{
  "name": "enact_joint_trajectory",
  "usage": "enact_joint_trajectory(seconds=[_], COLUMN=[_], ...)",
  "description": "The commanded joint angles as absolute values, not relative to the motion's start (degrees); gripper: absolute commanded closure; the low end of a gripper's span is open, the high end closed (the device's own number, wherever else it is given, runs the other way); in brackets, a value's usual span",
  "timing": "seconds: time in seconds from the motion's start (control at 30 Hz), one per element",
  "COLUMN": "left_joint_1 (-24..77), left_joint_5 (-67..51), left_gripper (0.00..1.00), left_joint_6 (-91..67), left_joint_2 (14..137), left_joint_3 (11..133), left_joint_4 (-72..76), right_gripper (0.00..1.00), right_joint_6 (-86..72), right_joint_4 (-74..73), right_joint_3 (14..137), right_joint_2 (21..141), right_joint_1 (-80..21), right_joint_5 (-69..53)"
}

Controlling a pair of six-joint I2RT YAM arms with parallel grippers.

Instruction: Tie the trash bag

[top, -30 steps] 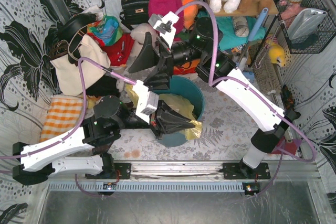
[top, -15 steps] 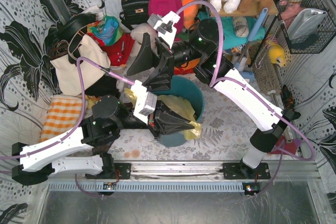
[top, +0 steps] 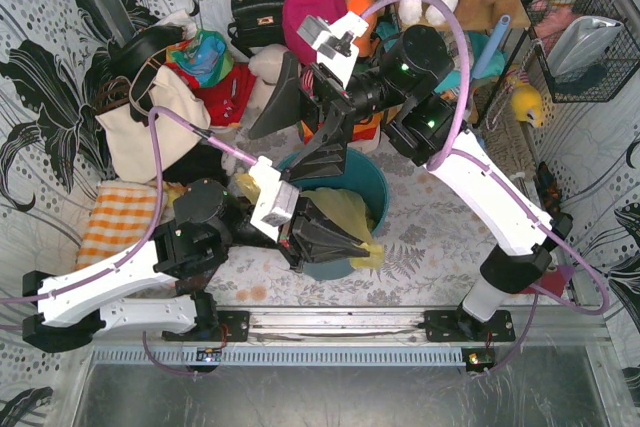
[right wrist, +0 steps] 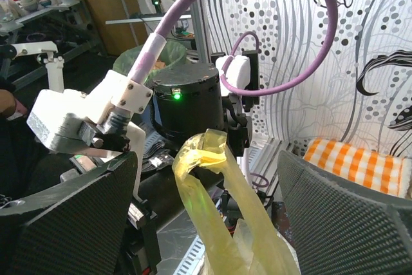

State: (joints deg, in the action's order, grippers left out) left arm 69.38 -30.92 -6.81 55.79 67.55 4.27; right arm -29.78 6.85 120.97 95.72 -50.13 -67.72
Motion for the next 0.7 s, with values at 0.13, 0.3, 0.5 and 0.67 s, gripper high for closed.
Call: enact_joint_trajectory(seconds=[0.13, 0.3, 0.5, 0.67], left_joint_1=[69.61, 69.61, 69.61, 69.61], left_joint_5=[-33.90, -34.38, -34.58, -34.37], left_gripper=[1.00, 1.00, 1.00, 1.00], left_joint_6=[-7.25, -7.21, -7.21, -7.21], left_joint_2=[56.26, 56.25, 55.94, 55.87], left_joint_3=[69.42, 69.61, 69.65, 69.62], left_joint_4=[4.66, 4.24, 4.17, 4.05], right_gripper=[0.13, 0.19, 0.24, 0.47], right_joint_6=[-30.43, -30.17, -30.29, -32.52], right_joint_4=[6.85, 7.12, 8.32, 11.46], right_joint_3=[122.28, 122.18, 122.37, 121.99], right_joint_2=[97.63, 98.98, 100.07, 100.69], right_joint_1=[-51.95, -52.95, -54.07, -54.29], right_joint_5=[-72.34, -74.05, -75.16, -75.58])
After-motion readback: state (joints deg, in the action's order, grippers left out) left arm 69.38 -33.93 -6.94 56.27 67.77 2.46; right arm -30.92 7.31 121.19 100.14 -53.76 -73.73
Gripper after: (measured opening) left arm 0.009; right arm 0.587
